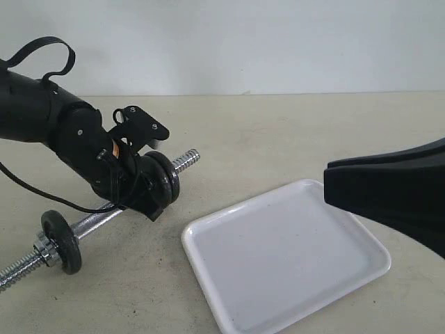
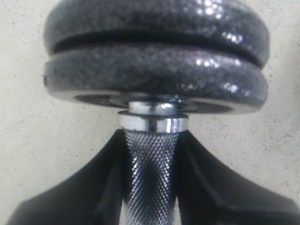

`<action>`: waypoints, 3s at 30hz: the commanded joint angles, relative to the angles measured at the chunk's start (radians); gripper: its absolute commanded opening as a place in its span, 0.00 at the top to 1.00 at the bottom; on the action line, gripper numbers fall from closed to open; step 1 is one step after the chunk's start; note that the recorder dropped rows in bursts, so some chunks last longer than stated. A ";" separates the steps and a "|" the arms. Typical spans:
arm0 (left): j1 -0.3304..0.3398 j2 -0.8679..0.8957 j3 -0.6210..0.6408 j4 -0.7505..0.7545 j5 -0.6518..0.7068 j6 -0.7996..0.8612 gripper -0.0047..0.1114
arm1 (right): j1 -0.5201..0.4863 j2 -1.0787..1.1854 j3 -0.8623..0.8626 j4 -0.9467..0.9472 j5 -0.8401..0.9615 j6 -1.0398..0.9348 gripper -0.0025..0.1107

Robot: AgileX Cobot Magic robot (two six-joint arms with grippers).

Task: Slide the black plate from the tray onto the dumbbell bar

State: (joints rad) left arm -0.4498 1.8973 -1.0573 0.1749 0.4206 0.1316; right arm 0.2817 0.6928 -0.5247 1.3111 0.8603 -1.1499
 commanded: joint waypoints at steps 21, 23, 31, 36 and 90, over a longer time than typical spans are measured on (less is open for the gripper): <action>0.021 -0.016 -0.024 0.028 -0.073 -0.223 0.92 | -0.004 -0.007 0.005 -0.007 0.011 0.008 0.98; 0.023 -0.016 -0.024 0.028 -0.072 -0.247 0.92 | -0.004 -0.007 0.005 -0.007 0.012 0.008 0.98; 0.023 -0.016 -0.026 0.028 -0.066 -0.340 0.92 | -0.004 -0.007 0.005 -0.007 0.024 0.010 0.98; 0.026 -0.016 -0.026 0.028 -0.062 -0.398 0.92 | -0.004 -0.007 0.005 -0.007 0.026 0.017 0.98; 0.033 -0.659 0.033 0.073 -0.021 -0.423 0.81 | -0.004 -0.314 0.051 -0.269 -0.461 0.148 0.98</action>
State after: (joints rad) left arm -0.3982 1.3766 -1.0609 0.2802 0.4469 -0.2901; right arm 0.2817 0.4352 -0.5048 1.1177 0.4460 -1.0564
